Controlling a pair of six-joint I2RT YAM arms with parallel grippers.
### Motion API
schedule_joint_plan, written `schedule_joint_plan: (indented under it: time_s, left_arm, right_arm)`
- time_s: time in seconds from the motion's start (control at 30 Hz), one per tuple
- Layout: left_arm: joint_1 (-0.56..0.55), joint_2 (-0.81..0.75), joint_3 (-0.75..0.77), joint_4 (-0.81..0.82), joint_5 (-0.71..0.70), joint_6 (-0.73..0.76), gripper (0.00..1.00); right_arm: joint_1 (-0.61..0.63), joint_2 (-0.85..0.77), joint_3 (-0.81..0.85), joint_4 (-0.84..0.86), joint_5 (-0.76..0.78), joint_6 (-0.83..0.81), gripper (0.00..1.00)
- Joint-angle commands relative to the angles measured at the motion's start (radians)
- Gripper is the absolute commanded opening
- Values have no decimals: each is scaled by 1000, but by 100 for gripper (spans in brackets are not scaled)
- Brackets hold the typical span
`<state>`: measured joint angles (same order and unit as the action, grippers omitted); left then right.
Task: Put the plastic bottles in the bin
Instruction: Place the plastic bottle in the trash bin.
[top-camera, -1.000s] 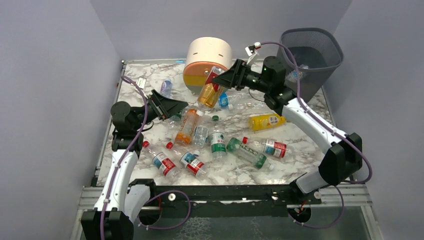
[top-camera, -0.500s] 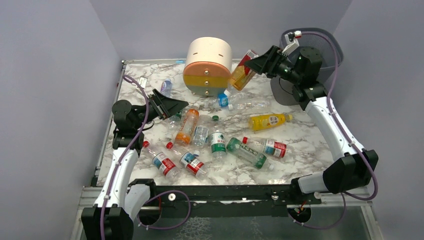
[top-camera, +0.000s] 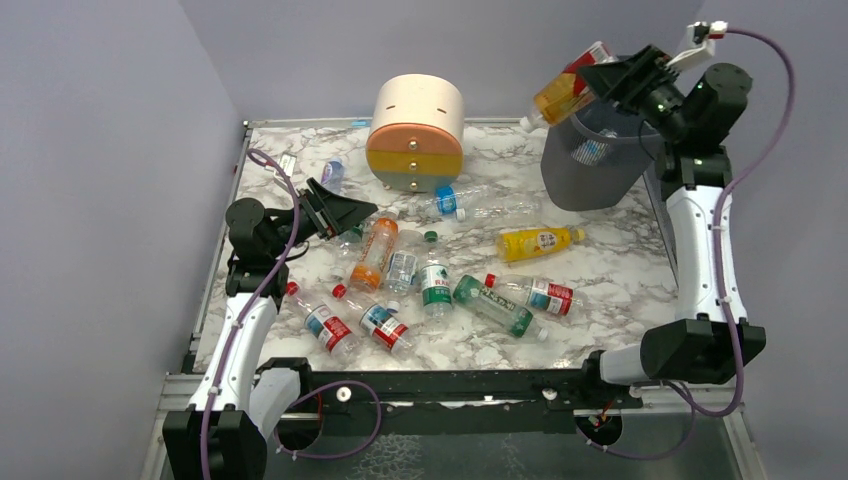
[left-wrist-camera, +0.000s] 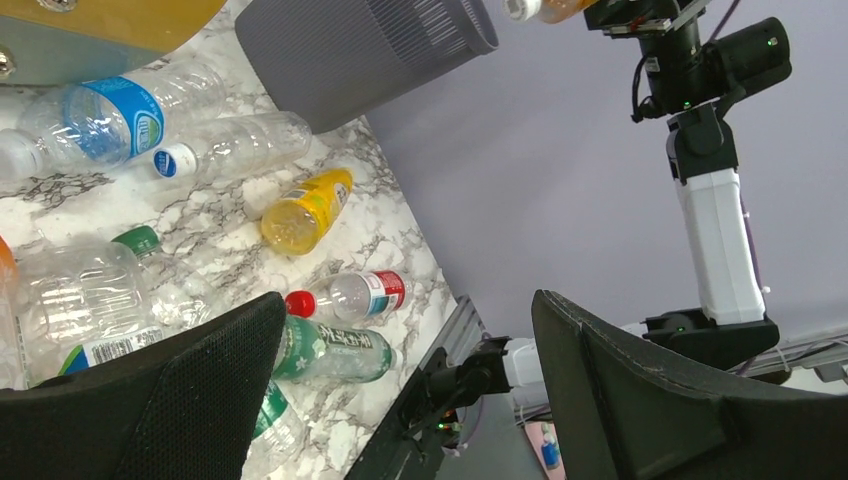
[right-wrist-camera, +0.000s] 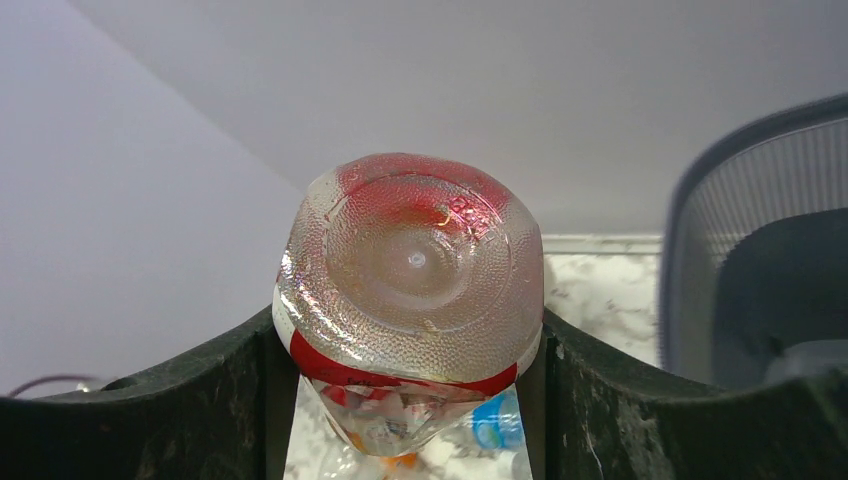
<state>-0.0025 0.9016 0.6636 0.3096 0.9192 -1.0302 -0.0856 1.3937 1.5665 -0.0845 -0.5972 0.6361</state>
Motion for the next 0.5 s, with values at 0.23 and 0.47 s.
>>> schedule_joint_plan:
  time_s: [0.23,0.47]
  left_arm:
    - [-5,-13,-12,-39,10,51,99]
    - [-5,-22,-40,-52,14,66,99]
  right_arm:
    - [-234,70,92,-10,62,3,64]
    - [-267,139,96,-27,184,-22,64]
